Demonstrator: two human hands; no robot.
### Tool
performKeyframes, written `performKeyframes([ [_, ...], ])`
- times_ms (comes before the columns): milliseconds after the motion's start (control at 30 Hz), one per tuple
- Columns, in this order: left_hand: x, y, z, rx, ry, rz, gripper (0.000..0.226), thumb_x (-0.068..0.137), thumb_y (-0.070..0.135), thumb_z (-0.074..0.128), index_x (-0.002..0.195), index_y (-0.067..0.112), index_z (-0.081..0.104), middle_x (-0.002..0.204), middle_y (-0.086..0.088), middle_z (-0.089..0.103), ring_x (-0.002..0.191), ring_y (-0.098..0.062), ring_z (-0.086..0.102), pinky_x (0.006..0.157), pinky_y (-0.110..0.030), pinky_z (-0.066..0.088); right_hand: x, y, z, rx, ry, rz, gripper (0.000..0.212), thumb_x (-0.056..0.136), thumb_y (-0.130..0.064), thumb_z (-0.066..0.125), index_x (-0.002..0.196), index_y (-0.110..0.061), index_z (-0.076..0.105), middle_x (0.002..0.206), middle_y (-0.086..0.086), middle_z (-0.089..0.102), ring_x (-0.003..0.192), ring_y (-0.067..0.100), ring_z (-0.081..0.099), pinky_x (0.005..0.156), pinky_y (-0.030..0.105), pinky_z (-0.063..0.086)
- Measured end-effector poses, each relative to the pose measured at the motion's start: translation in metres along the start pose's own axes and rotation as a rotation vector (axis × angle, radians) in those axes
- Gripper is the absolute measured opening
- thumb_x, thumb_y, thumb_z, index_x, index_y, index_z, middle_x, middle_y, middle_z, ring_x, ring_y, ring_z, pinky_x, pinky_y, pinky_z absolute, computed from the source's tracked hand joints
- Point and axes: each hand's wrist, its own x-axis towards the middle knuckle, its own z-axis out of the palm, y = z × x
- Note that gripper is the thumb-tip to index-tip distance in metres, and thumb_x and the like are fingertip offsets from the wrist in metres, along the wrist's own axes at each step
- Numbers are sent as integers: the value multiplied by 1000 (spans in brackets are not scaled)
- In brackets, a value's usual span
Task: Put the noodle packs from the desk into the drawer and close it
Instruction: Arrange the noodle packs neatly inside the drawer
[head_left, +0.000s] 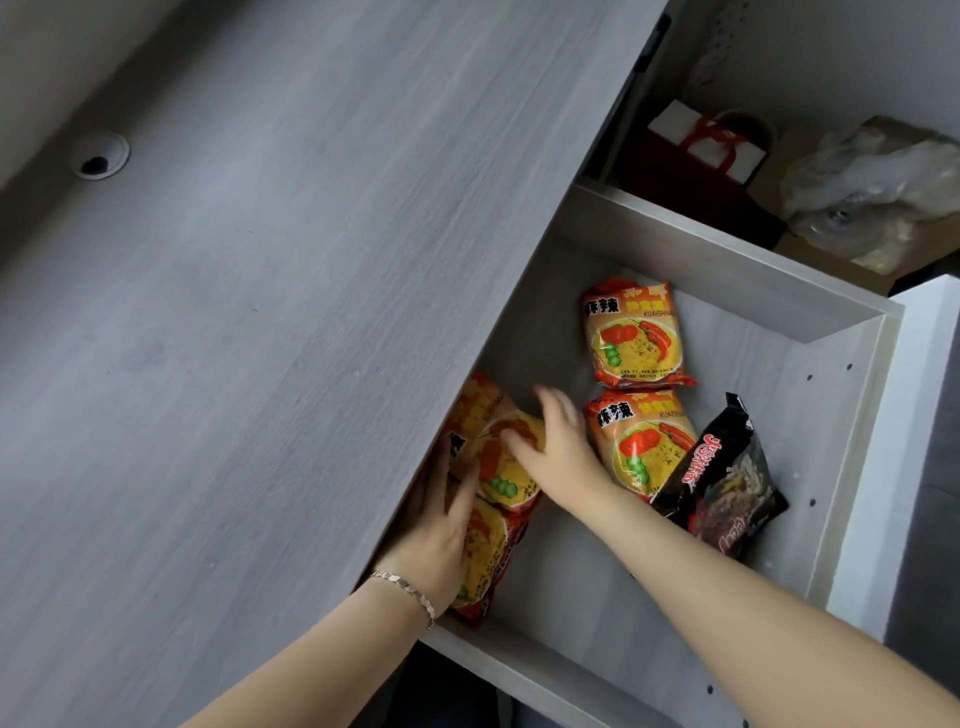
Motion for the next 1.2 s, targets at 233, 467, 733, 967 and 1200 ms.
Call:
performKeyframes([
  [233, 18, 3, -6, 218, -100, 41, 75, 94, 22, 44, 150, 19, -6, 158, -13, -13, 147, -32, -6, 118, -39, -2, 4, 7, 9, 10, -25, 53, 69, 73, -39, 73, 131, -15, 47, 130, 9, 46, 124, 30, 46, 105, 43, 40],
  [467, 25, 16, -6, 114, -39, -8, 54, 95, 25, 40, 145, 18, 18, 156, -15, 9, 136, -30, 32, 107, -32, 36, 0, 3, 8, -276, -91, -96, 63, 84, -34, 63, 138, -14, 38, 138, 8, 43, 129, 29, 38, 107, 40, 37],
  [733, 56, 20, -16, 104, -108, 38, 61, 98, 41, 36, 148, 38, 1, 159, -12, 0, 145, -38, 2, 111, -42, 32, 15, 13, -81, -440, 99, 249, 60, 86, -39, 56, 137, -12, 40, 139, 17, 43, 127, 34, 43, 98, 43, 44],
  [967, 58, 24, -20, 150, -202, 25, 67, 96, 45, 38, 149, 36, -2, 158, -9, 0, 144, -40, -2, 114, -45, 27, 12, 31, -82, -655, -142, 585, 117, 68, -58, 69, 148, -12, -4, 148, 23, 28, 134, 38, 30, 102, 42, 41],
  [1200, 58, 21, -18, 146, -231, 12, 66, 96, 45, 38, 149, 34, -1, 158, -7, 0, 144, -39, -5, 116, -46, 19, 15, -4, -83, -116, -294, 300, 105, 61, -54, 71, 147, -26, 17, 147, 8, 35, 131, 29, 42, 105, 42, 41],
])
